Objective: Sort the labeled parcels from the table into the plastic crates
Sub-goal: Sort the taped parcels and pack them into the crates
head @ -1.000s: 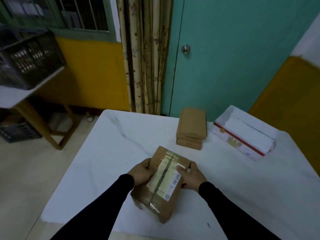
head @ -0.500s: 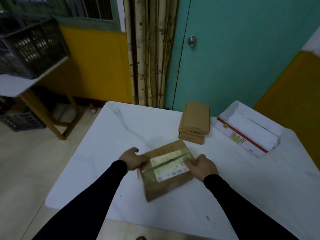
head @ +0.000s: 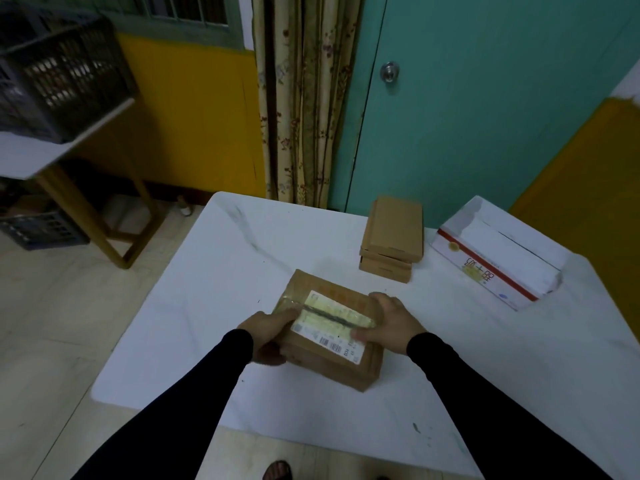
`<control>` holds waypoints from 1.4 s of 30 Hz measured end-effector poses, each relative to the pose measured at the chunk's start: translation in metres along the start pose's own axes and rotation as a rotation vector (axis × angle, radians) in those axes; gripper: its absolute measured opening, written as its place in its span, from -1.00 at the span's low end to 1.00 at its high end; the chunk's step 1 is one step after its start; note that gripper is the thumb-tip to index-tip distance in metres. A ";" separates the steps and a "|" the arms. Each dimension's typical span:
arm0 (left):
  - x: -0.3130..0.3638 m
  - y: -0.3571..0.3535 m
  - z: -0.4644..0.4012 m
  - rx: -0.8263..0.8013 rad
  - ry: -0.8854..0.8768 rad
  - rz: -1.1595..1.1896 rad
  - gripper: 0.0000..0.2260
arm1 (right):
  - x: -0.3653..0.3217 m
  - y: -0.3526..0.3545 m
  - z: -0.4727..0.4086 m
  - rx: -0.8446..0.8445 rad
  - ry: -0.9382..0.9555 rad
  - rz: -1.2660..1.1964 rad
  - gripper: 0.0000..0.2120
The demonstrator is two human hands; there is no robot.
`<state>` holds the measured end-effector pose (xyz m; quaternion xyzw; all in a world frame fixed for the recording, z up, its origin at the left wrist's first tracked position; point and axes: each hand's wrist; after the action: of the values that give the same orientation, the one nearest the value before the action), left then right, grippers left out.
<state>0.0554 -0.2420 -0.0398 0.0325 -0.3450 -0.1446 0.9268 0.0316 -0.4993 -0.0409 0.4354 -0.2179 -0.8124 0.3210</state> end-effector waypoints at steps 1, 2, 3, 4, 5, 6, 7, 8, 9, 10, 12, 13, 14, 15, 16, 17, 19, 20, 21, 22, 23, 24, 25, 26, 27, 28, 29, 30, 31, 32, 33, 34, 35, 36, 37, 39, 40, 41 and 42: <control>-0.001 -0.001 -0.003 0.002 -0.022 0.065 -0.21 | 0.001 -0.001 -0.001 0.021 -0.034 -0.001 -0.12; 0.000 -0.002 -0.005 0.019 -0.070 0.089 -0.19 | 0.001 -0.002 0.000 0.032 -0.061 0.022 -0.16; 0.003 -0.004 -0.005 0.035 -0.134 0.066 -0.17 | 0.000 -0.002 0.001 0.023 -0.105 0.064 -0.18; 0.004 -0.007 -0.004 0.041 -0.182 0.014 -0.18 | 0.001 -0.003 0.003 -0.013 -0.152 0.088 -0.18; 0.004 -0.012 -0.004 0.033 -0.212 -0.047 -0.23 | 0.003 -0.005 0.004 -0.062 -0.191 0.071 -0.18; 0.002 -0.016 -0.002 -0.002 -0.234 -0.097 -0.37 | 0.003 -0.007 0.006 -0.110 -0.211 0.006 -0.20; -0.002 -0.020 -0.001 -0.049 -0.259 -0.147 -0.52 | 0.005 -0.010 0.009 -0.149 -0.210 -0.094 -0.25; -0.006 -0.025 0.001 -0.092 -0.270 -0.155 -0.60 | 0.005 -0.013 0.012 -0.170 -0.184 -0.187 -0.30; -0.011 -0.029 0.000 -0.117 -0.274 -0.140 -0.56 | 0.007 -0.017 0.013 -0.182 -0.159 -0.255 -0.36; -0.014 -0.031 0.002 -0.137 -0.253 -0.114 -0.45 | 0.006 -0.020 0.014 -0.195 -0.139 -0.306 -0.39; -0.016 -0.037 0.008 -0.173 -0.221 -0.066 -0.37 | 0.007 -0.026 0.010 -0.213 -0.152 -0.401 -0.41; -0.014 -0.039 0.013 -0.171 -0.221 -0.048 -0.47 | 0.007 -0.026 0.008 -0.225 -0.160 -0.456 -0.41; -0.009 -0.042 0.020 -0.162 -0.216 -0.024 -0.59 | 0.007 -0.023 0.006 -0.233 -0.148 -0.502 -0.41; -0.003 -0.044 0.028 -0.138 -0.223 0.016 -0.68 | 0.006 -0.018 0.003 -0.239 -0.110 -0.522 -0.41; 0.005 -0.044 0.037 -0.107 -0.236 0.056 -0.73 | 0.003 -0.011 0.001 -0.243 -0.062 -0.529 -0.39; 0.012 -0.043 0.045 -0.071 -0.268 0.101 -0.74 | -0.002 -0.004 -0.002 -0.242 -0.011 -0.541 -0.37; 0.027 -0.040 0.063 0.021 -0.366 0.182 -0.74 | -0.015 0.012 -0.004 -0.209 0.108 -0.609 -0.40; 0.034 -0.037 0.070 0.065 -0.432 0.193 -0.74 | -0.024 0.020 -0.005 -0.198 0.169 -0.645 -0.40; 0.039 -0.033 0.076 0.104 -0.499 0.187 -0.73 | -0.035 0.024 -0.006 -0.196 0.214 -0.671 -0.37; 0.042 -0.029 0.085 0.144 -0.566 0.182 -0.70 | -0.045 0.025 -0.008 -0.202 0.247 -0.693 -0.31; 0.043 -0.022 0.091 0.173 -0.618 0.184 -0.67 | -0.055 0.025 -0.009 -0.213 0.279 -0.705 -0.25; 0.045 -0.017 0.098 0.209 -0.642 0.193 -0.65 | -0.065 0.022 -0.010 -0.223 0.319 -0.702 -0.20; 0.042 -0.009 0.105 0.252 -0.657 0.212 -0.66 | -0.079 0.018 -0.007 -0.240 0.364 -0.683 -0.17; 0.039 -0.002 0.112 0.289 -0.671 0.230 -0.67 | -0.090 0.014 -0.005 -0.254 0.397 -0.671 -0.14; 0.036 0.007 0.119 0.318 -0.684 0.243 -0.69 | -0.101 0.008 -0.003 -0.271 0.423 -0.660 -0.12; 0.032 0.015 0.127 0.349 -0.689 0.256 -0.70 | -0.111 0.003 -0.001 -0.288 0.448 -0.652 -0.10; 0.028 0.023 0.134 0.377 -0.688 0.273 -0.69 | -0.122 -0.002 0.003 -0.304 0.467 -0.642 -0.10; 0.025 0.029 0.140 0.398 -0.694 0.287 -0.70 | -0.130 -0.007 0.006 -0.316 0.487 -0.638 -0.10; 0.020 0.038 0.148 0.426 -0.708 0.296 -0.71 | -0.141 -0.014 0.010 -0.326 0.509 -0.627 -0.09; 0.016 0.048 0.155 0.444 -0.731 0.300 -0.72 | -0.151 -0.021 0.014 -0.329 0.530 -0.619 -0.08; 0.014 0.057 0.159 0.453 -0.747 0.301 -0.69 | -0.161 -0.025 0.017 -0.323 0.546 -0.610 -0.06; 0.012 0.066 0.162 0.463 -0.764 0.301 -0.66 | -0.170 -0.030 0.020 -0.314 0.565 -0.609 -0.05; 0.009 0.076 0.164 0.467 -0.780 0.306 -0.63 | -0.179 -0.034 0.024 -0.306 0.579 -0.610 -0.04; 0.006 0.087 0.167 0.464 -0.801 0.313 -0.60 | -0.189 -0.039 0.028 -0.294 0.590 -0.615 -0.04; 0.004 0.098 0.168 0.457 -0.815 0.320 -0.56 | -0.198 -0.043 0.032 -0.283 0.603 -0.621 -0.07; 0.002 0.123 0.171 0.444 -0.835 0.323 -0.49 | -0.218 -0.050 0.041 -0.258 0.634 -0.629 -0.19; 0.001 0.134 0.173 0.436 -0.855 0.328 -0.48 | -0.228 -0.053 0.044 -0.248 0.649 -0.632 -0.22; 0.000 0.148 0.174 0.429 -0.877 0.330 -0.48 | -0.239 -0.057 0.048 -0.234 0.665 -0.636 -0.22; -0.001 0.160 0.175 0.421 -0.895 0.333 -0.48 | -0.248 -0.061 0.051 -0.221 0.683 -0.639 -0.20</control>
<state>-0.0194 -0.0823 0.1185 0.0979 -0.7295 0.0774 0.6725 0.0710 -0.2766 0.0874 0.6858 0.1322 -0.6992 0.1527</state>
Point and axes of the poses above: each hand's wrist, its own z-axis away from the middle knuckle, its own y-axis out of the back of the hand, x = y × z, and after that the axes turned 3 degrees about -y, right-handed
